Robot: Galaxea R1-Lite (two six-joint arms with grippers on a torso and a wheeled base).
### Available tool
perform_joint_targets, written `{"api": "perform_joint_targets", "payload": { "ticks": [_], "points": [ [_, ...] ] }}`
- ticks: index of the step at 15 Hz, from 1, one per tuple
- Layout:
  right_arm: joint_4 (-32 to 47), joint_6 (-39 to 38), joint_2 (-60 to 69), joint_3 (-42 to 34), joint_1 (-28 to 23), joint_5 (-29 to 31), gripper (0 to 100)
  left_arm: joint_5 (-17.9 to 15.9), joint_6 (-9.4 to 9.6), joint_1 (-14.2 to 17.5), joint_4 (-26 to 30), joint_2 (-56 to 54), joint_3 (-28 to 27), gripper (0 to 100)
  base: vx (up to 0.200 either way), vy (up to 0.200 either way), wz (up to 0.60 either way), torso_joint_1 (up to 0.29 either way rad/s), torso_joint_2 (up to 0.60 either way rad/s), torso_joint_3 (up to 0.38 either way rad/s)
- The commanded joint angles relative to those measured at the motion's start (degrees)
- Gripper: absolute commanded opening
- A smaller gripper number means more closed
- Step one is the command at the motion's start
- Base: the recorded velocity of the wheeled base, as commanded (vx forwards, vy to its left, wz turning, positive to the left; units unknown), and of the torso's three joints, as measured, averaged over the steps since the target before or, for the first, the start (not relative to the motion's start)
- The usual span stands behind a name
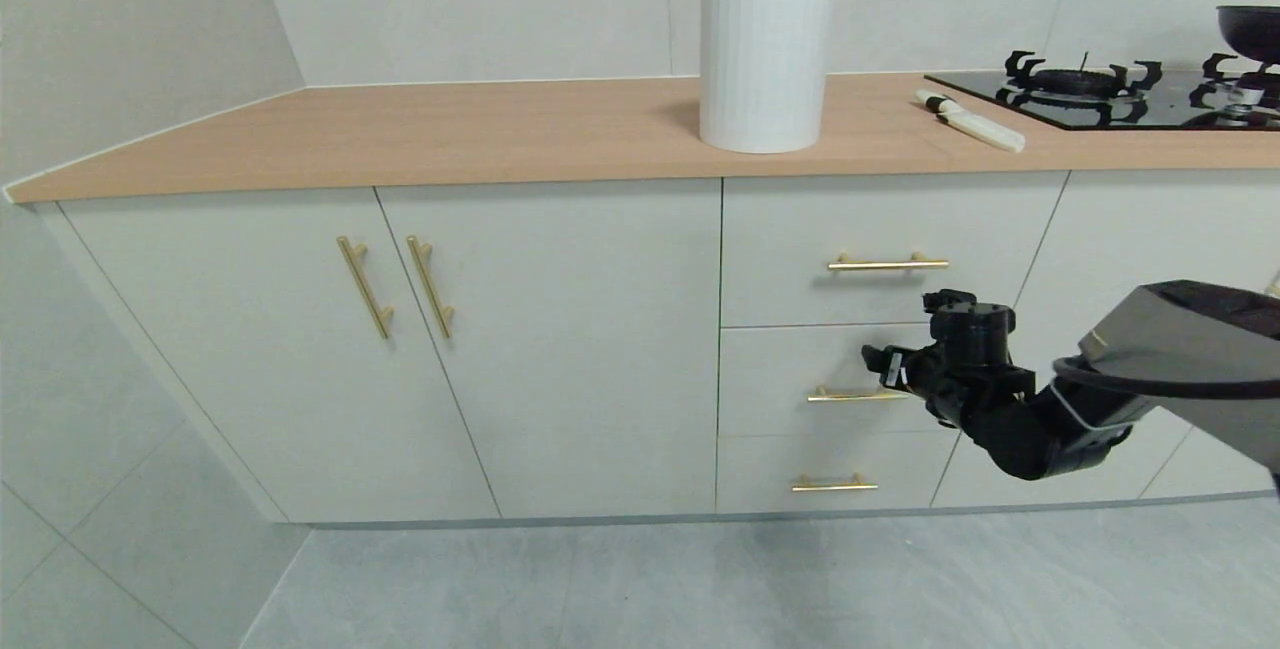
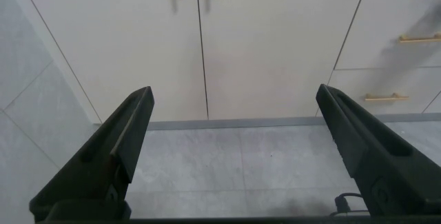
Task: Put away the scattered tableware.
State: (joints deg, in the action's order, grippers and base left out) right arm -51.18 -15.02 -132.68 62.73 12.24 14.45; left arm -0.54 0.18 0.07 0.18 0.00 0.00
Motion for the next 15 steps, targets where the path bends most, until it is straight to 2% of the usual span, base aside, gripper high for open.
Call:
{"api": "perform_joint_targets", "payload": {
  "ticks": [1,4,8,10,12,13,14,15],
  "points": [
    [1.08,0.17,23.08,-17.47,1.12,-2.14,100,-0.08,-0.01,0.01,-0.01,0.0,0.0,100,0.0,0.0,0.0,0.0,0.0,0.0],
    [1.43,1.57,41.36,-28.37,2.35,-1.53,100,0.01,-0.01,0.01,-0.01,0.09,0.0,100,0.0,0.0,0.0,0.0,0.0,0.0],
    [6.62,10.01,65.62,-38.74,2.26,2.34,100,0.01,-0.01,0.01,-0.01,0.09,0.0,100,0.0,0.0,0.0,0.0,0.0,0.0],
    [15.84,13.0,79.16,-39.79,2.26,3.22,100,0.01,-0.01,0.01,-0.01,0.0,0.0,100,0.0,0.0,0.0,0.0,0.0,0.0],
    [28.5,16.43,92.25,-38.21,2.26,3.22,100,0.01,-0.01,0.01,-0.01,0.09,0.0,100,0.0,0.0,0.0,0.0,0.0,0.0],
    [31.22,17.22,94.71,-37.6,2.26,3.31,100,0.01,-0.01,0.01,-0.01,0.09,0.0,100,0.0,0.0,0.0,0.0,0.0,0.0],
    [38.78,18.45,101.83,-35.49,0.59,3.31,100,0.01,-0.01,0.01,-0.01,0.0,0.0,100,0.0,0.0,0.0,0.0,0.0,0.0],
    [41.42,18.71,104.65,-34.7,-1.08,3.31,100,0.01,-0.01,0.01,-0.01,0.0,0.0,100,0.0,0.0,0.0,0.0,0.0,0.0]
  ]
}}
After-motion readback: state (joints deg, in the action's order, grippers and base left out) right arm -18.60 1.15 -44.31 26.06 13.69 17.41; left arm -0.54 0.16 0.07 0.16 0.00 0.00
